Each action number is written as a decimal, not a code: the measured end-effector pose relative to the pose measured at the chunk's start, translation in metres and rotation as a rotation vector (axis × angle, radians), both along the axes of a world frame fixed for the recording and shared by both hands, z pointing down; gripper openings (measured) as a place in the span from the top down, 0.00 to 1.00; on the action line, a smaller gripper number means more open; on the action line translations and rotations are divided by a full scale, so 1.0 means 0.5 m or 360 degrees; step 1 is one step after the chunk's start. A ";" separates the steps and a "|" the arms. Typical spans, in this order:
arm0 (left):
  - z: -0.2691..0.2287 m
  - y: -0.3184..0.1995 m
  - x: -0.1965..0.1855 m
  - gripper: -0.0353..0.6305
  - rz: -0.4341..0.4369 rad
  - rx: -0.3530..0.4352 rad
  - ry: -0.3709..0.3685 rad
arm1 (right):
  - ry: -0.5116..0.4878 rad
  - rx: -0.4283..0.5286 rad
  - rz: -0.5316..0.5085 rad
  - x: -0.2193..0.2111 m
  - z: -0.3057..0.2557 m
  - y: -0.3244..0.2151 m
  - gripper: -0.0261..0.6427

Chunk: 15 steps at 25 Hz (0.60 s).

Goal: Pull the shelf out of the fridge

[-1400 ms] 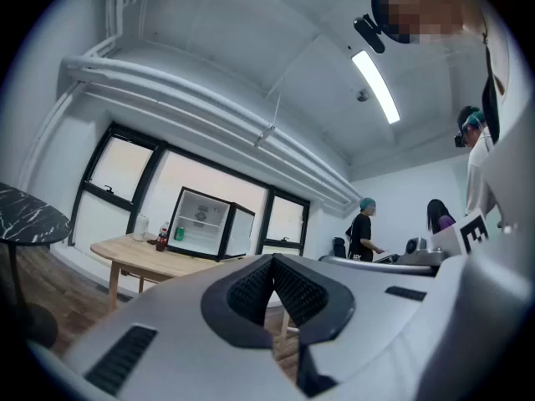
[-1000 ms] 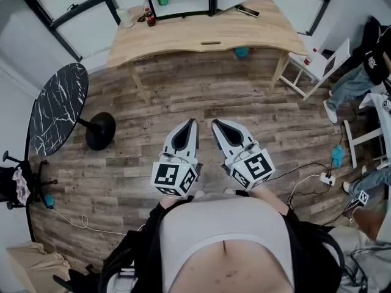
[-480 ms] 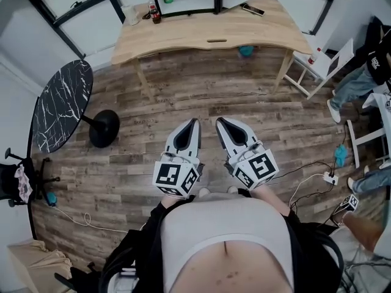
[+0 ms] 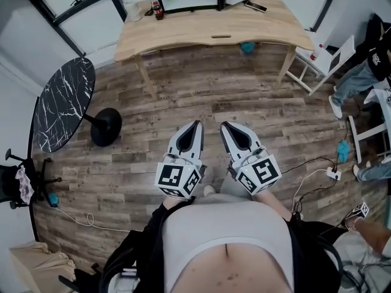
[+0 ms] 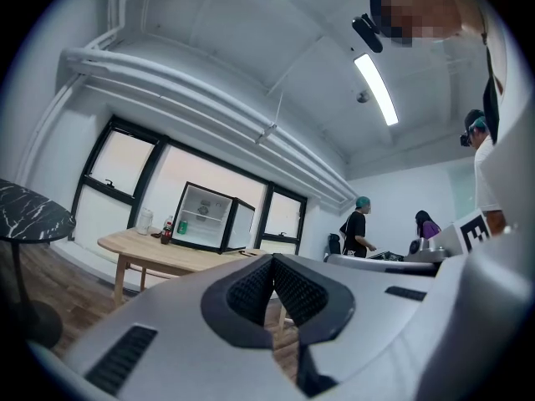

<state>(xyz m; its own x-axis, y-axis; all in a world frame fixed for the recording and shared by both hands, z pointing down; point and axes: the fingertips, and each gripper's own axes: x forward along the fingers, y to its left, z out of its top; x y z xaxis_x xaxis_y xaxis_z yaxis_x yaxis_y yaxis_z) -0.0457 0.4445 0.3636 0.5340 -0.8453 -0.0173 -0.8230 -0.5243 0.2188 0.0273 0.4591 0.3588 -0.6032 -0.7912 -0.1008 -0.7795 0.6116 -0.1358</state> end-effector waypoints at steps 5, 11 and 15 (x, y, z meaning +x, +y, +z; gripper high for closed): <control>0.005 -0.007 -0.002 0.94 0.0004 -0.0004 0.0007 | -0.0011 -0.0002 0.0006 -0.004 0.001 -0.011 0.92; 0.009 -0.051 -0.016 0.94 -0.0018 -0.0002 -0.0005 | -0.0014 -0.0011 -0.0021 -0.018 0.012 -0.062 0.92; 0.012 -0.107 -0.019 0.94 -0.0039 -0.0005 -0.0005 | -0.0030 -0.0009 -0.0031 -0.018 0.012 -0.120 0.92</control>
<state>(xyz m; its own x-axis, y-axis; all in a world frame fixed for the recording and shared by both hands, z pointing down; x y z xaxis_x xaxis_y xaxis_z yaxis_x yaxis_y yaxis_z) -0.0551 0.3909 0.3697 0.5129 -0.8584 -0.0132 -0.8363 -0.5031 0.2180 0.0185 0.3993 0.3646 -0.6167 -0.7797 -0.1080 -0.7645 0.6260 -0.1539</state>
